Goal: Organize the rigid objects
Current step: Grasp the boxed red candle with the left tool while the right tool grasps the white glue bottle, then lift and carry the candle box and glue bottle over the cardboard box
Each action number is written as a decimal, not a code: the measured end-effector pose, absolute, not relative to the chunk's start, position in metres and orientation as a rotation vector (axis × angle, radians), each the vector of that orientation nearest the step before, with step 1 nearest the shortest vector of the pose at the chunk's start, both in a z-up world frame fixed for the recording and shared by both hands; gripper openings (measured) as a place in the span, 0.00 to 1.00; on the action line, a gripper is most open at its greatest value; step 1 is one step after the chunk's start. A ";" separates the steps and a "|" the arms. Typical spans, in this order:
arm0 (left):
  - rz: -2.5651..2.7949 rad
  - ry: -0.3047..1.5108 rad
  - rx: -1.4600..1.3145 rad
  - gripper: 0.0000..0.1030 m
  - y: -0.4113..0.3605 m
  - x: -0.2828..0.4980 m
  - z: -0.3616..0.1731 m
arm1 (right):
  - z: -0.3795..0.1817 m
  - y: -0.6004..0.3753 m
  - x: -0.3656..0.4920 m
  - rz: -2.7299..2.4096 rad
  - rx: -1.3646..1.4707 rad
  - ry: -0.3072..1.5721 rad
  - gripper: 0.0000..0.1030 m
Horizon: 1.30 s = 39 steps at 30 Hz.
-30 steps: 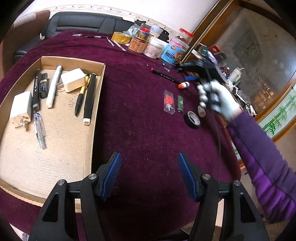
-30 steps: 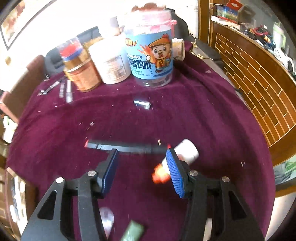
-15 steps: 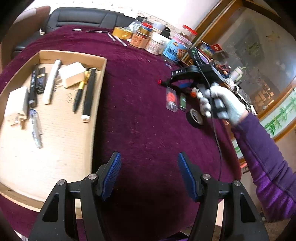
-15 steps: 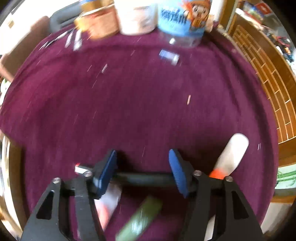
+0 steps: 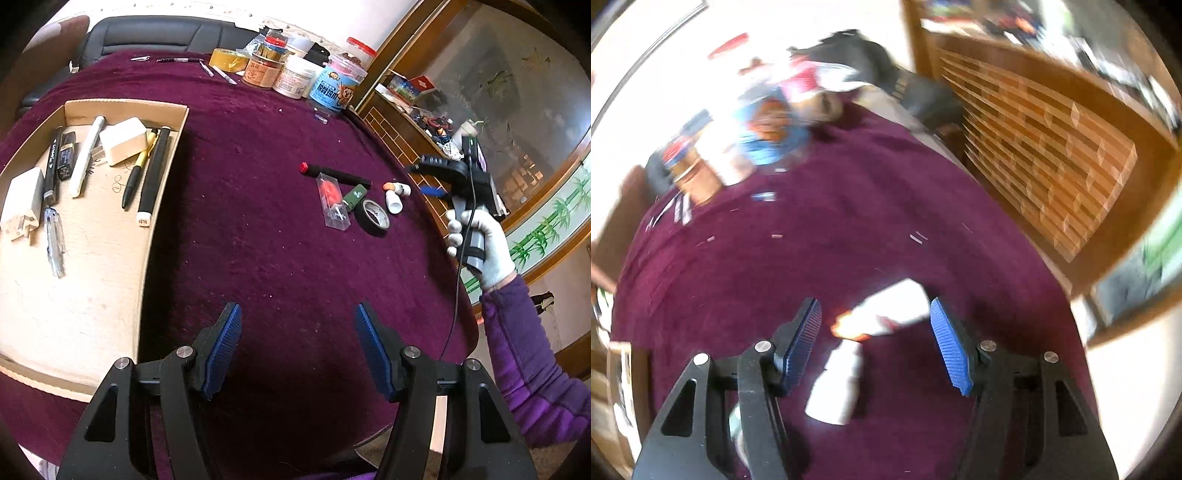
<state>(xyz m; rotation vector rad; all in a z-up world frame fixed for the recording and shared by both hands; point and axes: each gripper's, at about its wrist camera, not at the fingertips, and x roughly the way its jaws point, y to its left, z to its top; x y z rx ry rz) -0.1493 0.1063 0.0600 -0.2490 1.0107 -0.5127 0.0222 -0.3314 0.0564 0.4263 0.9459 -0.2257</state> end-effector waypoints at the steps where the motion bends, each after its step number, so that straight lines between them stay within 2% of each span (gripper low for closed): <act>1: -0.508 1.016 -0.244 0.56 0.103 -0.149 0.059 | 0.047 -0.339 0.020 -0.234 0.467 0.961 0.59; 5: -0.487 1.038 -0.216 0.56 0.090 -0.148 0.057 | 0.025 -0.333 0.019 -0.211 0.558 0.968 0.60; 12: -0.442 1.024 -0.117 0.56 0.067 -0.147 0.066 | 0.018 -0.316 0.023 -0.294 0.580 0.798 0.60; 13: -0.433 1.018 -0.100 0.56 0.063 -0.145 0.067 | 0.014 -0.311 0.030 -0.294 0.557 0.798 0.58; 14: -0.423 1.012 -0.082 0.56 0.059 -0.142 0.069 | 0.014 -0.310 0.027 -0.298 0.535 0.790 0.49; 15: -0.415 1.004 -0.066 0.56 0.055 -0.139 0.070 | 0.013 -0.311 0.023 -0.293 0.528 0.787 0.45; 17: -0.405 0.989 -0.042 0.56 0.045 -0.128 0.071 | 0.011 -0.316 0.021 -0.266 0.567 0.780 0.43; 25: -0.410 1.011 -0.009 0.55 -0.006 -0.063 0.046 | 0.010 -0.319 0.017 -0.231 0.606 0.769 0.43; 31: -0.421 0.988 0.158 0.55 -0.052 -0.041 0.028 | 0.010 -0.318 0.020 -0.225 0.605 0.778 0.44; 32: -0.414 0.995 0.179 0.53 -0.055 -0.036 0.023 | 0.010 -0.318 0.020 -0.223 0.610 0.777 0.44; 35: -0.377 0.979 0.202 0.22 -0.056 -0.030 0.020 | 0.010 -0.319 0.019 -0.217 0.620 0.775 0.44; 39: -0.397 1.004 0.137 0.22 -0.034 -0.038 0.026 | 0.009 -0.320 0.019 -0.214 0.629 0.775 0.44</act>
